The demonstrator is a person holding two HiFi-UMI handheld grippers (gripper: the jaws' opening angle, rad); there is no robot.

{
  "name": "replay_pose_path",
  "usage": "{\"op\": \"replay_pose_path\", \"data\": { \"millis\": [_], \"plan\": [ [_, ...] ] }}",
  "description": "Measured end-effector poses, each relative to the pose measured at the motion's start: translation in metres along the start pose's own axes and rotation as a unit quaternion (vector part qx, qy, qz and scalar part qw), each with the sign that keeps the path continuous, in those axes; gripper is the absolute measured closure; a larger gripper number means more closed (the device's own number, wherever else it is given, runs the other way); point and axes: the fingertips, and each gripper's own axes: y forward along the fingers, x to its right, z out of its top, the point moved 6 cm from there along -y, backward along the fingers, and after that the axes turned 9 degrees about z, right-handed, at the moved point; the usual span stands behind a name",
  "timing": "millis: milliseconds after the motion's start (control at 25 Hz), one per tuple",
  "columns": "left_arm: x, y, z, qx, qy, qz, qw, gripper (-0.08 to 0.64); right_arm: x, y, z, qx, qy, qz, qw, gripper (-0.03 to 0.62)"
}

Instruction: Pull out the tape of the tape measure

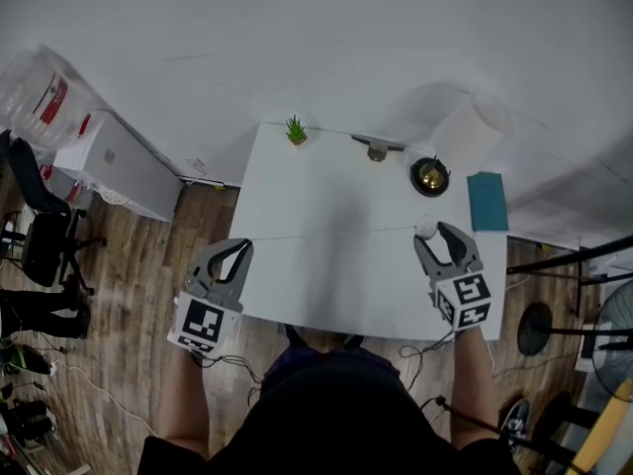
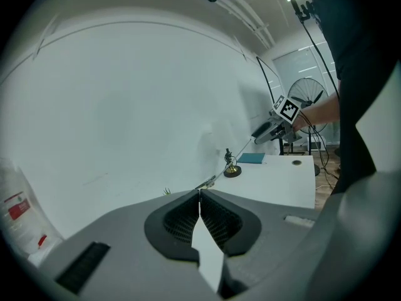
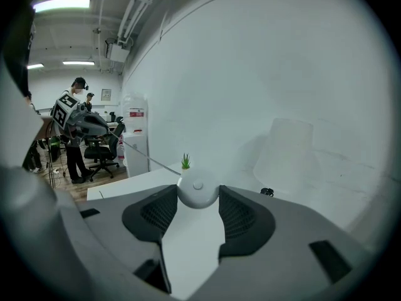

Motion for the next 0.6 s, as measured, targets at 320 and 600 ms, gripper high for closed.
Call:
{"op": "replay_pose_path", "data": {
  "millis": [320, 600],
  "plan": [
    [0.007, 0.011, -0.005, -0.002, 0.001, -0.013, 0.9999, 0.551, -0.004, 0.004, -0.005, -0.007, -0.006, 0.006, 1.0, 0.377],
    [0.01, 0.021, -0.008, -0.012, -0.005, -0.02, 0.9997, 0.549, -0.002, 0.008, -0.008, -0.014, -0.006, 0.005, 1.0, 0.376]
  ]
}}
